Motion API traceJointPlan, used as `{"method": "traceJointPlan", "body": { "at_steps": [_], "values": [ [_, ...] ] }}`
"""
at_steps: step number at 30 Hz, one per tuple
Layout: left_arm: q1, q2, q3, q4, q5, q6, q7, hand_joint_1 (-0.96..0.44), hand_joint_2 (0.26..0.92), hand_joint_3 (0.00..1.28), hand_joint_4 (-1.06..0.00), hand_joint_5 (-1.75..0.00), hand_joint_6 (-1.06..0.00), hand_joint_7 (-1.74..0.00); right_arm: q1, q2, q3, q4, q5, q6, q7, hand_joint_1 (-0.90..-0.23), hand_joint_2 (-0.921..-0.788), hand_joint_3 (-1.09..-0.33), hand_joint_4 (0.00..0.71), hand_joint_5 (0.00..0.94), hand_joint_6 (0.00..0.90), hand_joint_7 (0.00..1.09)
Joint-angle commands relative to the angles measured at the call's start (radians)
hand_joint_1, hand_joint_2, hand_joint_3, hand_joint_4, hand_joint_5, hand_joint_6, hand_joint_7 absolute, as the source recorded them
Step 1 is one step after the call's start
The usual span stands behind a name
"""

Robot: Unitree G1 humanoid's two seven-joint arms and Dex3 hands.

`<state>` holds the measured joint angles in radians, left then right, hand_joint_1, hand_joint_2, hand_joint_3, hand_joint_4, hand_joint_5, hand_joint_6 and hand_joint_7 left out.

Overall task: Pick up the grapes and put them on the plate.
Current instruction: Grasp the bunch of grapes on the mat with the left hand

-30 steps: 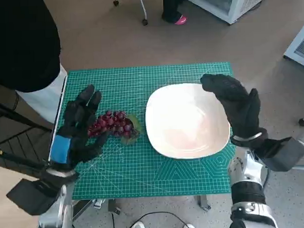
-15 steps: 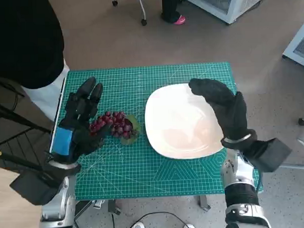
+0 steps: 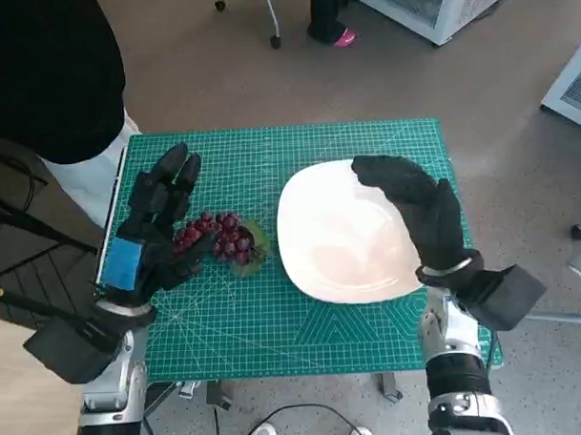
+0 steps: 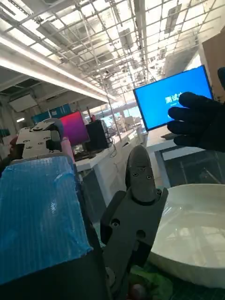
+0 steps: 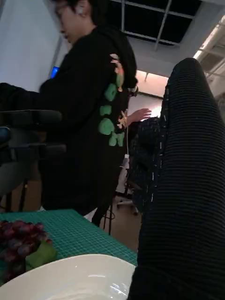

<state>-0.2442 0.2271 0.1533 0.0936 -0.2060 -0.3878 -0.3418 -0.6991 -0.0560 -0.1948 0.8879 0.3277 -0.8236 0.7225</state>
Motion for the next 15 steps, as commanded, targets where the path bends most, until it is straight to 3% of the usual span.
{"method": "traceJointPlan", "body": {
  "at_steps": [1, 4, 7, 10, 15],
  "values": [
    [-0.006, 0.017, 0.005, -0.003, -0.001, -0.017, -0.012, -0.39, 0.921, 0.34, -0.18, -0.01, -0.03, -0.46, 0.031, 0.003, 0.006, -0.005, -0.006, 0.018, -0.010, -0.512, -0.921, -0.587, 0.384, 0.001, 0.464, 0.00],
    [0.006, 0.043, 0.007, -0.021, 0.072, -0.021, 0.015, -0.39, 0.921, 0.33, -0.19, -0.01, -0.04, -0.45, 0.035, 0.005, 0.008, -0.009, -0.005, 0.020, -0.011, -0.513, -0.921, -0.588, 0.383, 0.001, 0.464, 0.00],
    [0.029, 0.099, 0.010, -0.075, 0.304, -0.014, 0.117, -0.41, 0.921, 0.29, -0.20, -0.01, -0.07, -0.39, 0.037, 0.005, 0.009, -0.011, -0.007, 0.019, -0.015, -0.517, -0.921, -0.587, 0.384, 0.001, 0.464, 0.00],
    [0.060, 0.152, 0.007, -0.176, 0.560, 0.063, 0.203, -0.44, 0.918, 0.18, -0.21, 0.00, -0.12, -0.27, 0.036, 0.003, 0.009, -0.007, -0.010, 0.017, -0.018, -0.519, -0.921, -0.586, 0.384, 0.001, 0.464, 0.00],
    [0.087, 0.180, -0.022, -0.316, 0.773, 0.239, 0.188, -0.49, 0.870, 0.03, -0.17, 0.00, -0.19, -0.10, 0.033, 0.001, 0.007, -0.001, -0.013, 0.017, -0.024, -0.519, -0.921, -0.587, 0.386, 0.001, 0.463, 0.00]
  ]
}}
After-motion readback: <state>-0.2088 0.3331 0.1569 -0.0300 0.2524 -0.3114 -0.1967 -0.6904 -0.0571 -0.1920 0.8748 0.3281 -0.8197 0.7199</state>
